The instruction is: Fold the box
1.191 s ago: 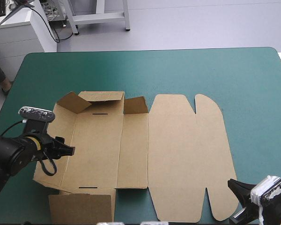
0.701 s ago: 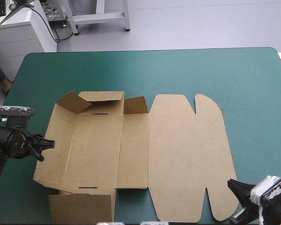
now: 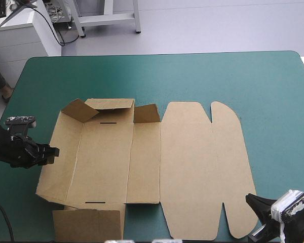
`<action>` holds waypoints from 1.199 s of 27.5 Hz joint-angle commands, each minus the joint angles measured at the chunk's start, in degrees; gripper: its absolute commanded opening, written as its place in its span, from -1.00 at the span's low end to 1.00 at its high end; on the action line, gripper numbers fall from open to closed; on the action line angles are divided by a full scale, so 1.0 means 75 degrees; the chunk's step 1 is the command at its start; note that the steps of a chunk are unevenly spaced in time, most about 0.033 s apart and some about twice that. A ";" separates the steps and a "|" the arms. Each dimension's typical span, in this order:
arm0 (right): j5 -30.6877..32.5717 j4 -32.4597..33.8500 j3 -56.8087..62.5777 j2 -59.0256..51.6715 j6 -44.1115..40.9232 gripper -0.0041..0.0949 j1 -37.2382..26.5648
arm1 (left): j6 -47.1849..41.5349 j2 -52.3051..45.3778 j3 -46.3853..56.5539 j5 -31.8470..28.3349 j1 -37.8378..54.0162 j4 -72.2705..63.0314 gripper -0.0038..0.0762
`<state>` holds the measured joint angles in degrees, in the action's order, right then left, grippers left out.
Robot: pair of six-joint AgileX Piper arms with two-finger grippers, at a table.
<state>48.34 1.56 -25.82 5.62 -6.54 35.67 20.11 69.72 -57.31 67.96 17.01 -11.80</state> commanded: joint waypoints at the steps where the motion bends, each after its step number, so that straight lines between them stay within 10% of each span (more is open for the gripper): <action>1: -0.0536 0.0011 -0.0195 0.0119 0.0056 -0.96 -0.0036 | 0.0233 0.0082 -0.0206 -0.0211 0.0032 -0.0172 0.14; 26: -0.0536 0.0011 -0.0195 0.0119 0.0122 -0.96 -0.0036 | 0.0778 0.2085 0.0526 0.0672 0.0032 -0.1481 0.12; 33: -0.0536 0.0011 -0.0195 0.0119 0.0122 -0.96 -0.0036 | 0.0763 0.2085 0.0954 0.0231 0.0032 -0.1594 -0.48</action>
<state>48.34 1.56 -25.82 5.62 -6.25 35.67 25.78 86.99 -49.44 68.19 17.39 -21.57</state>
